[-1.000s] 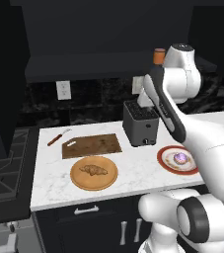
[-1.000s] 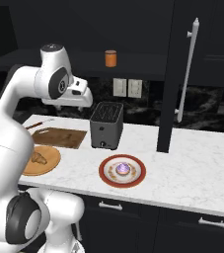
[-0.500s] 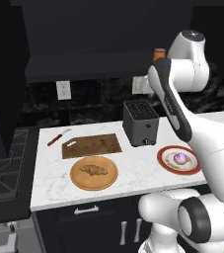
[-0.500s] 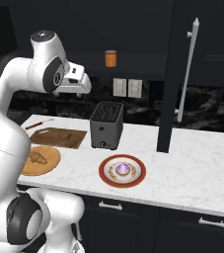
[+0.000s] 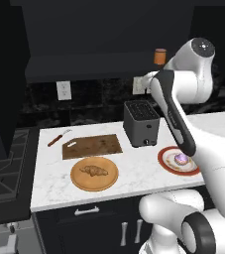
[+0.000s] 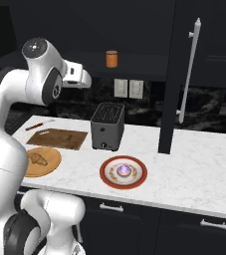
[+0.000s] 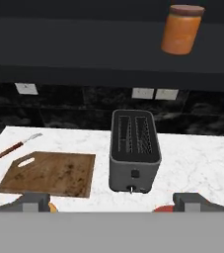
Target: From the different types of pastries on the counter, select a croissant and place it on the cutting board. Then retrieve a jar of jam from the cabinet and place it alongside the croissant on the cutting board.
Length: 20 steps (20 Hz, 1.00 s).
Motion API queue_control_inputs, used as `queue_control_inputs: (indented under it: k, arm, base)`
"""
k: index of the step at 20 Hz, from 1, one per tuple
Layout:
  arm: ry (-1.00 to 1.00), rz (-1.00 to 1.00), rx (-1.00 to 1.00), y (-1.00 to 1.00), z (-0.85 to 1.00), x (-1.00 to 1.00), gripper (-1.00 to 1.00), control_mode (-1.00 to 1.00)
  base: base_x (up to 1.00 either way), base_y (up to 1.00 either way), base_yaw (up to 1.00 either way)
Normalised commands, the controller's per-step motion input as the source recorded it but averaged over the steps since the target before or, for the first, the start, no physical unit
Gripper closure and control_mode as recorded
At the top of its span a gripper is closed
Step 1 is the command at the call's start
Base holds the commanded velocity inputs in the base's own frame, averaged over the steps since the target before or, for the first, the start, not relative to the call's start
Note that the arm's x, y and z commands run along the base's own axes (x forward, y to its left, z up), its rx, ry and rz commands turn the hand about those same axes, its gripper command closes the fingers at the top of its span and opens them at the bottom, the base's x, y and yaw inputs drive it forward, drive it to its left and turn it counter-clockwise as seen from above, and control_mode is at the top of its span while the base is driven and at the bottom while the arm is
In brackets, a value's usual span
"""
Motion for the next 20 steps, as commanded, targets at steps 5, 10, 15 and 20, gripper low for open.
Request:
queue_control_inputs:
  k: [5, 10, 15, 20]
  arm:
    - [0.01, -0.01, 0.04, -0.02, 1.00, 0.70, -1.00, -1.00]
    - [0.10, 0.00, 0.00, -0.04, 0.25, 0.18, -1.00, -1.00]
    - [0.08, -0.08, -0.03, -0.69, 0.26, 0.86, -1.00, -1.00]
    - [-0.03, -0.01, 0.00, -0.41, 0.07, 0.24, -1.00, -1.00]
  base:
    - [0.00, 0.00, 0.00]
    - [0.00, 0.00, 0.00]
    - [0.00, 0.00, 0.00]
    - [0.00, 0.00, 0.00]
